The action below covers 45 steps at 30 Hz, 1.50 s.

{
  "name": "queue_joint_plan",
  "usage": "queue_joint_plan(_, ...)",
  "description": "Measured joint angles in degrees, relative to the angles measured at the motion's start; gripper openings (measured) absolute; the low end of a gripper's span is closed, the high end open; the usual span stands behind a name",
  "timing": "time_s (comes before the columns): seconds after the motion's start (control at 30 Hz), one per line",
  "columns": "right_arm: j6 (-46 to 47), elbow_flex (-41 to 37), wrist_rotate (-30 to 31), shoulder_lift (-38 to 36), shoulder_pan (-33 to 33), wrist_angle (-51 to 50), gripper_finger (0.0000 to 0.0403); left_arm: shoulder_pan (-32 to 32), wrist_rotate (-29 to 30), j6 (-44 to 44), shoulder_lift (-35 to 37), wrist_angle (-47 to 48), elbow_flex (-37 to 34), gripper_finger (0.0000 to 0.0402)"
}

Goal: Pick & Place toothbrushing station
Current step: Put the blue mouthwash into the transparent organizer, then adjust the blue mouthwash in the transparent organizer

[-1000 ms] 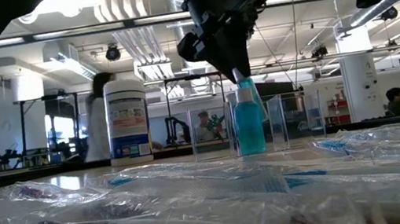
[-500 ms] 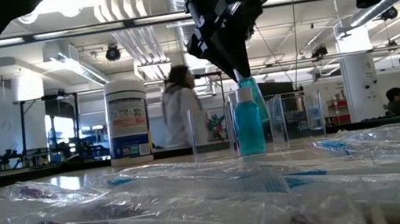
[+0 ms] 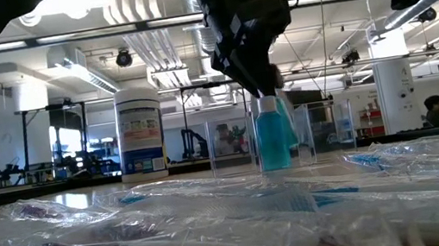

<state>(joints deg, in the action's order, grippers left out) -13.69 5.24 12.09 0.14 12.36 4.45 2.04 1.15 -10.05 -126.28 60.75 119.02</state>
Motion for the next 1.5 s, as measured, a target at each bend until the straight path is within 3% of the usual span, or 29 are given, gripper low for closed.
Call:
queue_joint_plan(0.7,0.1,0.0,0.0,0.0,0.0,-0.9,0.0008,0.0,1.4,0.9,-0.9,-3.3,-0.4,0.0103)
queue_joint_plan(1.13,0.1,0.0,0.0,0.0,0.0,-0.8,0.0008,0.0,1.4,-0.4,-1.0,-5.9,-1.2,0.0168)
queue_joint_plan(1.5,-0.1,0.0,0.0,0.0,0.0,-0.8,0.0008,0.0,1.4,1.2,1.1,-6.2,1.1,0.0188)
